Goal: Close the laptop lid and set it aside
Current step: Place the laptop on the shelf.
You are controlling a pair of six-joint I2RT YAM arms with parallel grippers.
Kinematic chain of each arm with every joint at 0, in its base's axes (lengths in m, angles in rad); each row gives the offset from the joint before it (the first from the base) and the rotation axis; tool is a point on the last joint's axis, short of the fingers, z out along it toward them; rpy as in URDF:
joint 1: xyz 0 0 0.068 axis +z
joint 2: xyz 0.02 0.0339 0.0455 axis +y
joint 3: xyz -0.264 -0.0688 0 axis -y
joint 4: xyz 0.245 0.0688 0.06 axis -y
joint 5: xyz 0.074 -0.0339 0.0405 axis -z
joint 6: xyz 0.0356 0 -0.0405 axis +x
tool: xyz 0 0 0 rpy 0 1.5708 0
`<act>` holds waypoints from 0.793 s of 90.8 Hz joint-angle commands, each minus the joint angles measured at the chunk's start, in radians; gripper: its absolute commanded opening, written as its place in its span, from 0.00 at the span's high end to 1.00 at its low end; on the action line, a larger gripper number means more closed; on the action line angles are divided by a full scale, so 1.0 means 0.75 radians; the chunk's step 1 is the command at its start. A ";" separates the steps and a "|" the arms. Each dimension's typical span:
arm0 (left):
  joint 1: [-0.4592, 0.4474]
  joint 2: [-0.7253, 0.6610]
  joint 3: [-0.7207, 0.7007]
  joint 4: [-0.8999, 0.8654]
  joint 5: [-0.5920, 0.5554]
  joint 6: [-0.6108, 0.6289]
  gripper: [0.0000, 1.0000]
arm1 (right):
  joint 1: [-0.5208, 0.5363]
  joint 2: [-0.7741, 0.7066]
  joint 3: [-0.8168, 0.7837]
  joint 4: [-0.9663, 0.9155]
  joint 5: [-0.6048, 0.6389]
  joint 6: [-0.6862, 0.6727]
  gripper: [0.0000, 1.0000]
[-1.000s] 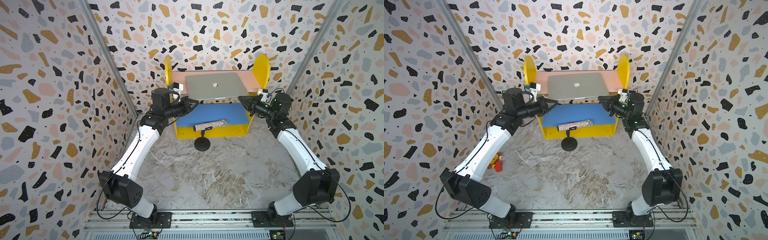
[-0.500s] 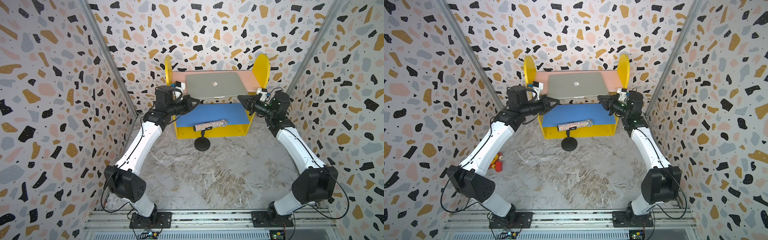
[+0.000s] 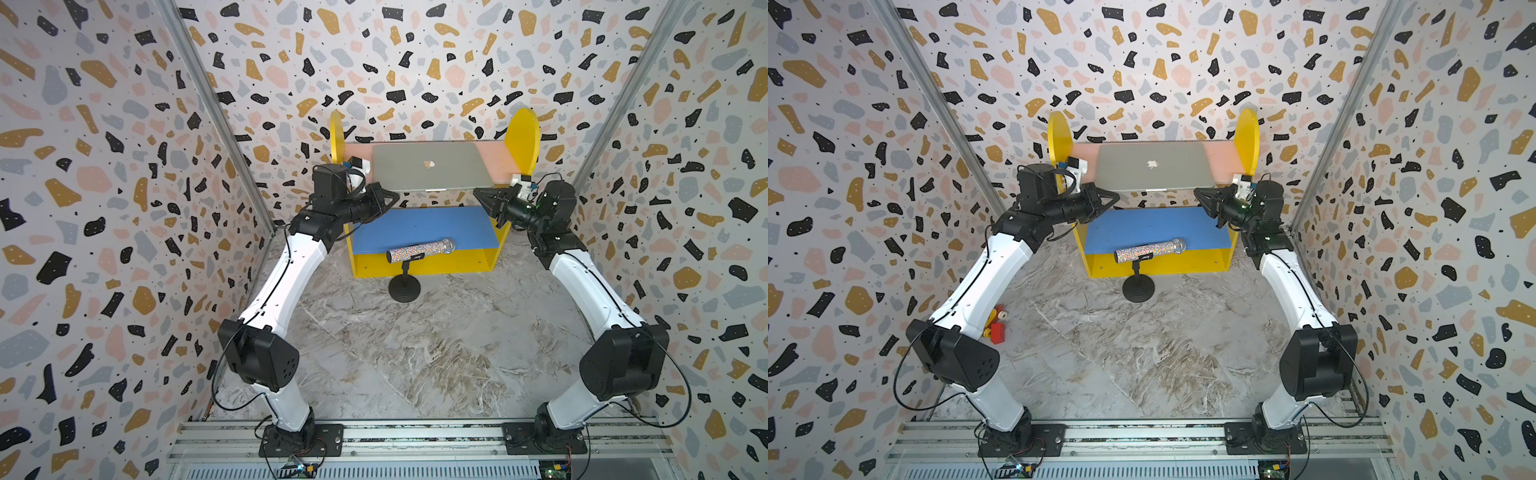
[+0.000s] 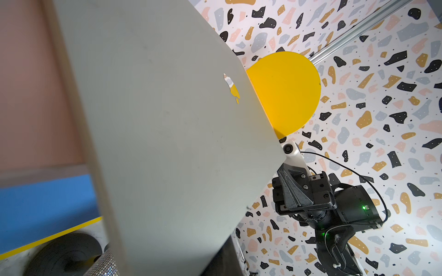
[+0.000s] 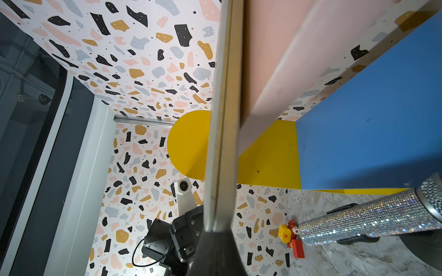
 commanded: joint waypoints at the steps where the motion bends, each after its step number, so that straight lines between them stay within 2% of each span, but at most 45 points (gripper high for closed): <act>1: 0.018 0.027 0.075 0.052 0.007 0.016 1.00 | -0.005 0.004 0.072 0.042 0.005 0.004 1.00; 22: 0.028 0.092 0.166 0.028 0.024 0.013 1.00 | -0.005 0.046 0.117 0.039 0.004 0.005 1.00; 72: 0.052 0.162 0.251 0.029 0.042 -0.002 1.00 | -0.004 0.149 0.231 0.030 -0.001 0.016 1.00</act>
